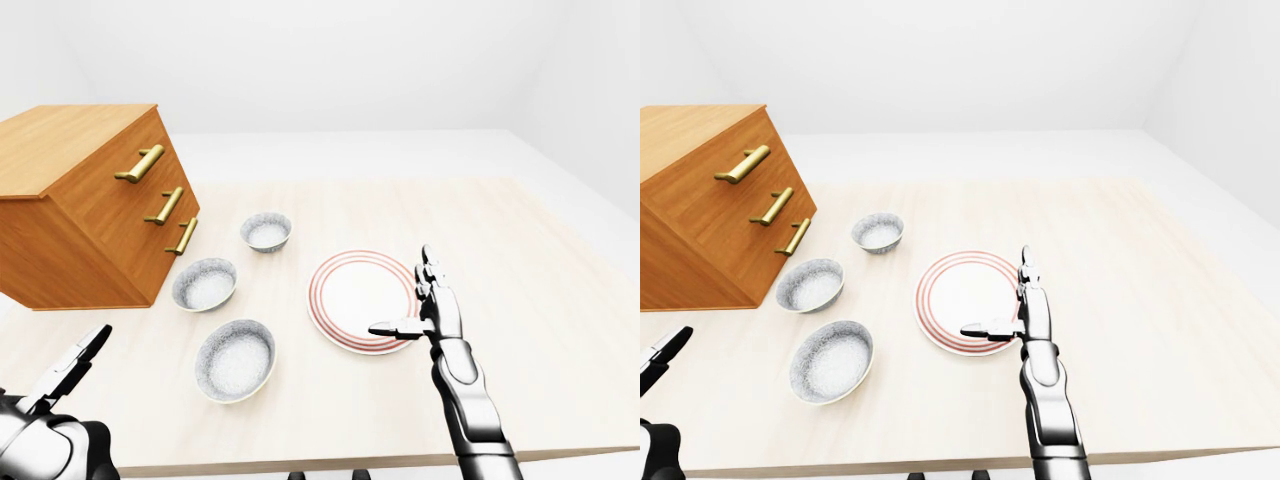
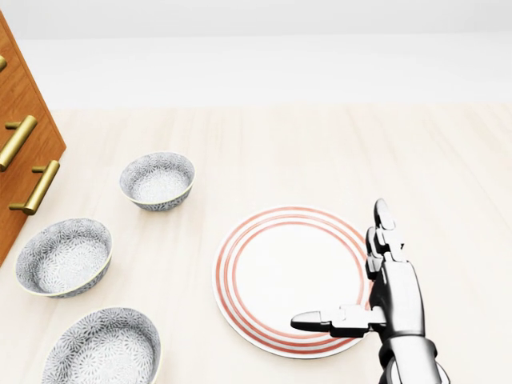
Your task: Put the bowl at the front on the plate.
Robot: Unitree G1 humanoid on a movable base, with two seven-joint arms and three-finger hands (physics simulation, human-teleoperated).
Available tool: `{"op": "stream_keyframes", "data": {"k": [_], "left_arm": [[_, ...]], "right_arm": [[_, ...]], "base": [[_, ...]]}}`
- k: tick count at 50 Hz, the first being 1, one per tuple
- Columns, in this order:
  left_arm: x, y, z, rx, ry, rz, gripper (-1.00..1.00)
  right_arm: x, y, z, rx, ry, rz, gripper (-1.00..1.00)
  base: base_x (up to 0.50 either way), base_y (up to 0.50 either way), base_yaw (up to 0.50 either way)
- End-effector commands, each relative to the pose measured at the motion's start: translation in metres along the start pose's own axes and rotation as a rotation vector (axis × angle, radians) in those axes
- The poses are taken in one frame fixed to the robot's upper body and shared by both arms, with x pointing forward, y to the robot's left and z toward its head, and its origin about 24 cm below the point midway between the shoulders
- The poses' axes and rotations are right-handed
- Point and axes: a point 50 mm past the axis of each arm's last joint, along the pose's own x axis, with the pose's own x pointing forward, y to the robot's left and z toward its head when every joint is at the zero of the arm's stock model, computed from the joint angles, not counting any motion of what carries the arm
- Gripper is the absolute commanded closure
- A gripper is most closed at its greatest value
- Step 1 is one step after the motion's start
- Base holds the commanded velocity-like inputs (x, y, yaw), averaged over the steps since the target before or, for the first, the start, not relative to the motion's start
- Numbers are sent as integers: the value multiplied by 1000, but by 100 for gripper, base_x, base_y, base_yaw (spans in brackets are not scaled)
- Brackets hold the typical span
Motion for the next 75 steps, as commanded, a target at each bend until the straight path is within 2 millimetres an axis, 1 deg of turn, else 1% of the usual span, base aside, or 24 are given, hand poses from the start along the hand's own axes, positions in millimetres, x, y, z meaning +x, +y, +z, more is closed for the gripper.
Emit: {"op": "stream_keyframes", "data": {"k": [1,6,10,11,17,18,23,27,29,31,32,33,38,39,40,43,45,46,52,54,58,63,67,75], "left_arm": [[0,0,-2,6,6,-1,-100],[0,0,-1,8,1,-2,-100],[0,0,-1,5,1,-2,-100],[0,-1,-1,7,2,-2,-100],[0,0,-1,7,1,-3,-100],[0,0,-1,6,0,-2,-100],[0,-1,-3,12,6,-2,-100],[0,0,-2,11,5,-1,-100],[0,-1,-2,12,6,-3,-100],[0,0,-1,8,0,-3,-100],[0,0,1,6,-5,-2,-100],[-1,1,2,-2,-8,-1,-100],[0,0,0,4,-1,0,-100],[0,0,0,4,-1,0,-100],[0,1,1,2,-5,0,-100],[0,0,0,3,-3,0,-100],[0,0,-1,5,1,0,-100],[0,0,0,5,0,0,-100],[0,0,0,6,-2,-1,-100],[0,1,2,3,-9,0,-100],[0,0,0,7,-5,-1,-100],[0,-1,-1,12,-2,-2,-100],[0,-2,-2,16,2,-6,-100],[1,-2,0,11,-4,-6,-100]], "right_arm": [[-4,1,6,-9,-28,6,-100],[-5,16,10,-25,-13,69,-100],[-5,18,14,-19,-31,59,-100],[-7,21,22,-24,-65,66,-100],[-4,31,47,-77,-175,75,-100],[-3,33,45,-79,-166,92,-100],[-1,48,60,-120,-234,150,-100],[1,59,74,-263,-309,181,-100],[2,67,88,-369,-378,187,-100],[3,71,92,-422,-397,192,-100],[6,72,96,-431,-412,169,-100],[8,72,101,-378,-419,165,-100],[10,85,114,-491,-483,199,-100],[12,83,116,-492,-490,161,-100],[11,89,121,-538,-514,196,-100],[12,97,120,-658,-515,244,-100],[13,103,120,-837,-527,248,-100],[14,103,122,-828,-514,259,-100],[16,110,122,-1062,-458,323,-100],[16,111,121,-1187,-422,339,-100],[18,103,116,-1326,-319,339,-100],[14,94,122,-1417,-232,311,-100],[12,89,131,-1471,-213,250,-100],[7,92,131,-1545,-188,197,-100]], "base": [[0,0,0],[0,0,0],[0,0,0],[0,0,0],[0,0,0],[0,0,0],[0,0,0],[0,0,0],[0,0,0],[0,0,0],[0,0,0],[0,0,0],[0,0,0],[0,0,0],[0,0,0],[0,0,0],[0,0,0],[0,0,0],[0,0,0],[0,0,0],[0,0,0],[0,0,0],[0,0,0],[0,0,0]]}}
